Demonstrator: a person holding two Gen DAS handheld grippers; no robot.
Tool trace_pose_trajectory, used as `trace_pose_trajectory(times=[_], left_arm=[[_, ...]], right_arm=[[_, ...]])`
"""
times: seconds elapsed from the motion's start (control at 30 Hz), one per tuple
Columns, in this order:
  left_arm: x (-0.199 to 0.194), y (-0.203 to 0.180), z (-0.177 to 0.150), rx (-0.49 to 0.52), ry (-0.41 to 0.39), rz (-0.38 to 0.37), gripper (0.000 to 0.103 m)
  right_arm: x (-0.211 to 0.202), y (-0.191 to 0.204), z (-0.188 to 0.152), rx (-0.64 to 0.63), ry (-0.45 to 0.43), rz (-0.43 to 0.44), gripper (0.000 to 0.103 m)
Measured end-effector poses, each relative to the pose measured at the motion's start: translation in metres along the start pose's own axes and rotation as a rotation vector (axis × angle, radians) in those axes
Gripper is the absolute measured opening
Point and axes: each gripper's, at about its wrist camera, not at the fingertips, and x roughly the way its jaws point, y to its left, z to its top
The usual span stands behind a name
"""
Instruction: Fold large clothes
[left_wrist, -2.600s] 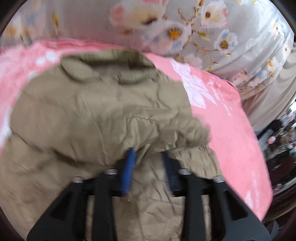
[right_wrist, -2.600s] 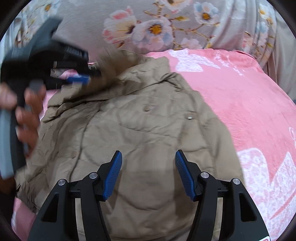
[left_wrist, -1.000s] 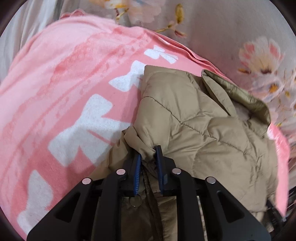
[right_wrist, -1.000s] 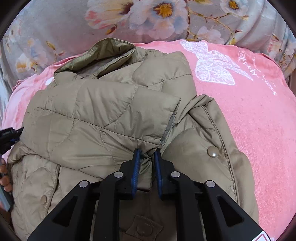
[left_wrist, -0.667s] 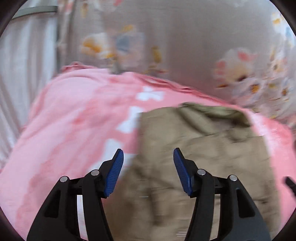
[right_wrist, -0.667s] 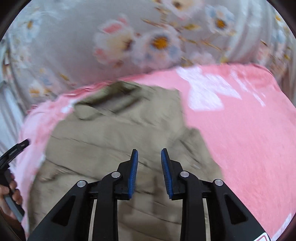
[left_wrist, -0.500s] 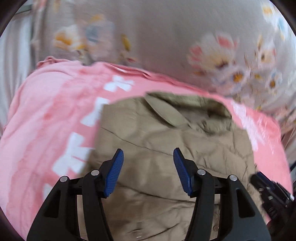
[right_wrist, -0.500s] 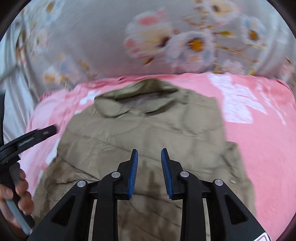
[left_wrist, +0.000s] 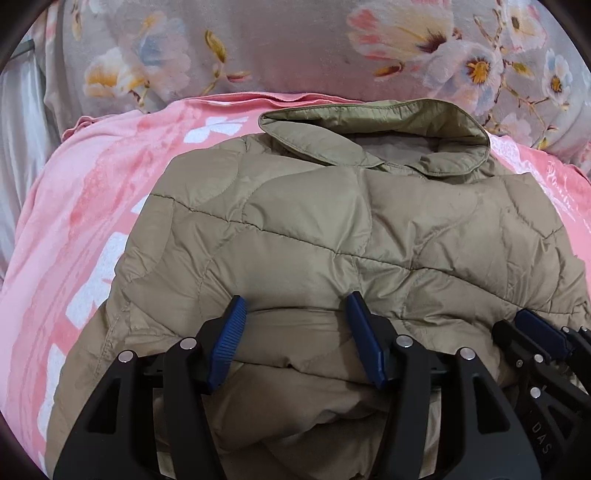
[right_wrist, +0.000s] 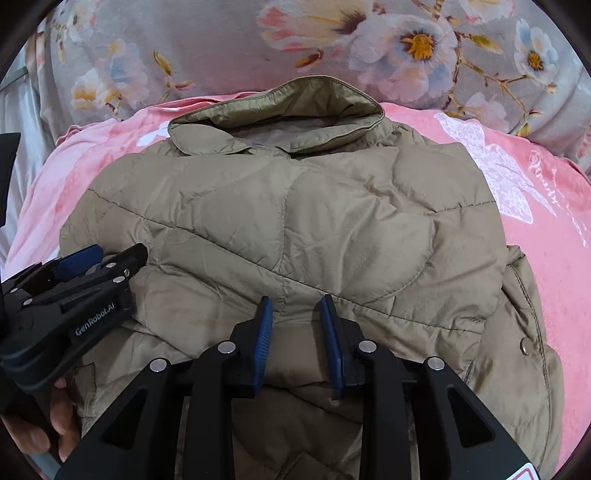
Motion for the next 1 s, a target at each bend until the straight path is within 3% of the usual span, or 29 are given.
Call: trace_pose_trajectory(times=[0.57, 0.67, 0.73, 0.83, 0.93, 1.0], left_arm=[[0.005, -0.006, -0.004, 0.027, -0.003, 0.036, 0.055], [0.006, -0.006, -0.004, 0.028, -0.003, 0.037, 0.055], [0.006, -0.007, -0.004, 0.027, -0.004, 0.036, 0.056], [0.006, -0.007, -0.005, 0.024, -0.004, 0.036, 0.057], [0.001, 0.001, -0.003, -0.009, -0.01, -0.024, 0.064], [-0.007, 0.017, 0.0, -0.06, 0.002, -0.129, 0.069]], right_arm=[[0.006, 0.008, -0.001, -0.032, 0.002, -0.048, 0.028], [0.006, 0.008, 0.001, -0.031, 0.005, -0.066, 0.036], [0.003, 0.008, 0.0, -0.028, -0.006, -0.088, 0.049], [0.004, 0.006, 0.0, -0.02, -0.004, -0.075, 0.05], [0.003, 0.003, 0.001, -0.003, 0.003, -0.047, 0.051], [-0.005, -0.004, 0.001, 0.025, 0.02, 0.0, 0.051]])
